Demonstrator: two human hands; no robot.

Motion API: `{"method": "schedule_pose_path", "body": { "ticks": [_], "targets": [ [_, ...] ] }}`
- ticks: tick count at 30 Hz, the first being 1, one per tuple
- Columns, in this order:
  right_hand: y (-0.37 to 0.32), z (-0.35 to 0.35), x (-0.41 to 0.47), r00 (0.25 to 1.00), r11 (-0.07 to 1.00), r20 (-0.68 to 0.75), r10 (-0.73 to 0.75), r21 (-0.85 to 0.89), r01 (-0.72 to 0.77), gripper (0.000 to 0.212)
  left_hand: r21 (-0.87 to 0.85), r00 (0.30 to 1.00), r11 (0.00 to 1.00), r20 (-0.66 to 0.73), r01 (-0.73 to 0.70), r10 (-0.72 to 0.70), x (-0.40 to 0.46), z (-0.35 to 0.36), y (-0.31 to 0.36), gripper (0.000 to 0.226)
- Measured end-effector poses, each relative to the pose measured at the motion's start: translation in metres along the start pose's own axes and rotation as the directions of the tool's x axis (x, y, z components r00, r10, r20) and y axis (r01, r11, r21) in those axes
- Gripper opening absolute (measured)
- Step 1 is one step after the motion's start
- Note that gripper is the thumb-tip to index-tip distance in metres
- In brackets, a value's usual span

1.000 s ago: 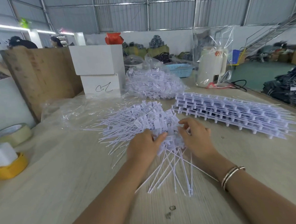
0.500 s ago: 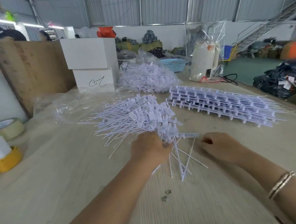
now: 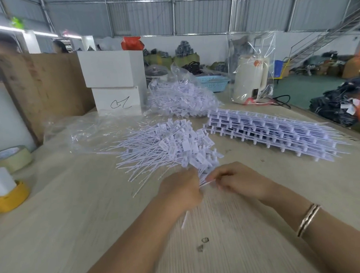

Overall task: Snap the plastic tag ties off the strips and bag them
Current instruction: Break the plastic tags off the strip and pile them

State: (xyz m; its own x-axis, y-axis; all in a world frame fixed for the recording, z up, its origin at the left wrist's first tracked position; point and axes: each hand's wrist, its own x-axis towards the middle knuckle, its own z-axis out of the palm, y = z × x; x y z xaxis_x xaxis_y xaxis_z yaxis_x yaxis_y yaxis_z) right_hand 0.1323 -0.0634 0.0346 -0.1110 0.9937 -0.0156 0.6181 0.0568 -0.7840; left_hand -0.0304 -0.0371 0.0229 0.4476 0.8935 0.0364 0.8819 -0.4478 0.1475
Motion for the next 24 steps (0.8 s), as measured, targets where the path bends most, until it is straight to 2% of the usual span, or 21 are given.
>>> {"method": "schedule_pose_path", "body": {
  "ticks": [3, 5, 6, 9, 12, 15, 18, 21, 24],
  "targets": [
    [0.015, -0.009, 0.0, 0.933, 0.966, -0.36, -0.016, 0.237, 0.108, 0.044, 0.054, 0.994, 0.993, 0.003, -0.108, 0.108, -0.005, 0.0, -0.001, 0.047],
    [0.026, -0.015, 0.0, 0.866, 0.898, -0.497, 0.055, 0.403, 0.174, 0.044, -0.01, 0.973, 0.973, -0.014, -0.23, 0.23, -0.007, -0.007, -0.008, 0.041],
    [0.03, -0.018, 0.0, 0.844, 0.885, -0.529, 0.089, 0.432, 0.177, 0.042, -0.036, 0.96, 0.959, -0.039, -0.28, 0.279, -0.007, -0.012, -0.013, 0.034],
    [0.04, -0.022, 0.001, 0.83, 0.906, -0.55, 0.096, 0.393, 0.156, 0.039, -0.06, 0.934, 0.947, -0.194, -0.316, 0.299, 0.005, -0.031, -0.034, 0.03],
    [0.039, -0.019, 0.003, 0.876, 0.94, -0.483, 0.009, 0.302, 0.156, 0.039, 0.044, 0.917, 0.969, -0.316, -0.244, 0.245, 0.034, -0.045, -0.062, 0.055],
    [0.035, -0.011, 0.007, 0.905, 0.964, -0.417, -0.082, 0.197, 0.178, 0.041, 0.19, 0.935, 0.97, -0.293, -0.15, 0.202, 0.061, -0.043, -0.093, 0.074],
    [0.035, -0.007, 0.009, 0.907, 0.974, -0.391, -0.154, 0.092, 0.205, 0.043, 0.253, 0.959, 0.964, -0.242, -0.083, 0.146, 0.073, -0.019, -0.117, 0.067],
    [0.034, -0.003, 0.009, 0.884, 0.97, -0.415, -0.214, 0.017, 0.243, 0.047, 0.152, 0.971, 0.988, -0.237, -0.006, 0.042, 0.079, 0.002, -0.122, 0.062],
    [0.017, 0.005, 0.011, 0.802, 0.925, -0.461, -0.38, -0.179, 0.336, 0.042, 0.075, 0.968, 0.996, -0.242, -0.051, 0.068, 0.08, 0.009, -0.116, 0.059]
  ]
}}
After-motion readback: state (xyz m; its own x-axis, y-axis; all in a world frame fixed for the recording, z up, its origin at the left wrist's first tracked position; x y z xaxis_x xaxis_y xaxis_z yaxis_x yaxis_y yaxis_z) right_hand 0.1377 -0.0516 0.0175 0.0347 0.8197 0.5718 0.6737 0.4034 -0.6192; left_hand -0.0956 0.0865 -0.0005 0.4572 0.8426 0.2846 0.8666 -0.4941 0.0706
